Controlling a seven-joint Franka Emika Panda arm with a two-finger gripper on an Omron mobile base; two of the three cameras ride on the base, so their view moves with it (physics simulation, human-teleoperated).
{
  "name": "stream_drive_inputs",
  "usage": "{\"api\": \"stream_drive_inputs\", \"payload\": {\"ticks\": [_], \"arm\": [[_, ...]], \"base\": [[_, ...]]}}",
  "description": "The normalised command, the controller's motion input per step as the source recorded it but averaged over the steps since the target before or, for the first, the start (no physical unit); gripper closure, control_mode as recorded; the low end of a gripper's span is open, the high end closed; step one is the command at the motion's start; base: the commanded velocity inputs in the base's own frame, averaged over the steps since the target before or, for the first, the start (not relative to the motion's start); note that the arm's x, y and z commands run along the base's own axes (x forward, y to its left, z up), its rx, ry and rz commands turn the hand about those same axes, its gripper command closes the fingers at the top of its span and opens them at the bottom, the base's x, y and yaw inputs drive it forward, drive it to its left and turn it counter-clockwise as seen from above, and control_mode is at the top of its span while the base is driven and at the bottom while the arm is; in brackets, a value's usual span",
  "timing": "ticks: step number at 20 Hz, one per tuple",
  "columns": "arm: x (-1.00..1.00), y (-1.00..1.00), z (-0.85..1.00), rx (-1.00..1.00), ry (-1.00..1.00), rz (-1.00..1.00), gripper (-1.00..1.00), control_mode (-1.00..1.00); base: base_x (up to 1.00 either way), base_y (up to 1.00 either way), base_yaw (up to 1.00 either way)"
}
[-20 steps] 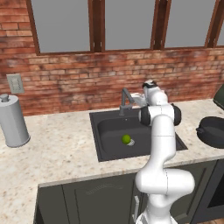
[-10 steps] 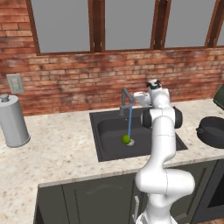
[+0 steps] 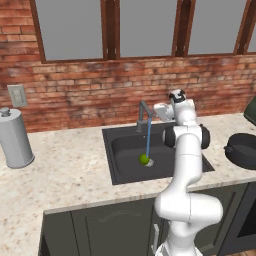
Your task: Dump the lime from the pot into the sink. Then turn on the water and wash the lime. Then turn off the water and put the lime back in the pot.
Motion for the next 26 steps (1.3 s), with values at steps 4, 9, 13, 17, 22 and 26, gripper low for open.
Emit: {"api": "stream_drive_inputs", "payload": {"ticks": [4,9,13,17,22,26], "arm": [[-0.31,0.03,0.0,0.0,0.0,0.0,-1.0,-1.0],[-0.5,-0.04,0.06,0.0,-0.06,0.0,-1.0,-1.0],[-0.69,-0.21,0.17,0.0,-0.12,0.0,-1.0,-1.0],[-0.78,-0.04,0.07,0.0,-0.13,0.0,-1.0,-1.0],[-0.56,0.04,0.0,0.0,-0.12,0.0,-1.0,-1.0],[-0.15,0.28,0.0,0.0,-0.11,0.0,-1.0,-1.0]], "base": [[0.0,0.0,0.0],[0.0,0.0,0.0],[0.0,0.0,0.0],[0.0,0.0,0.0],[0.0,0.0,0.0],[0.0,0.0,0.0]]}}
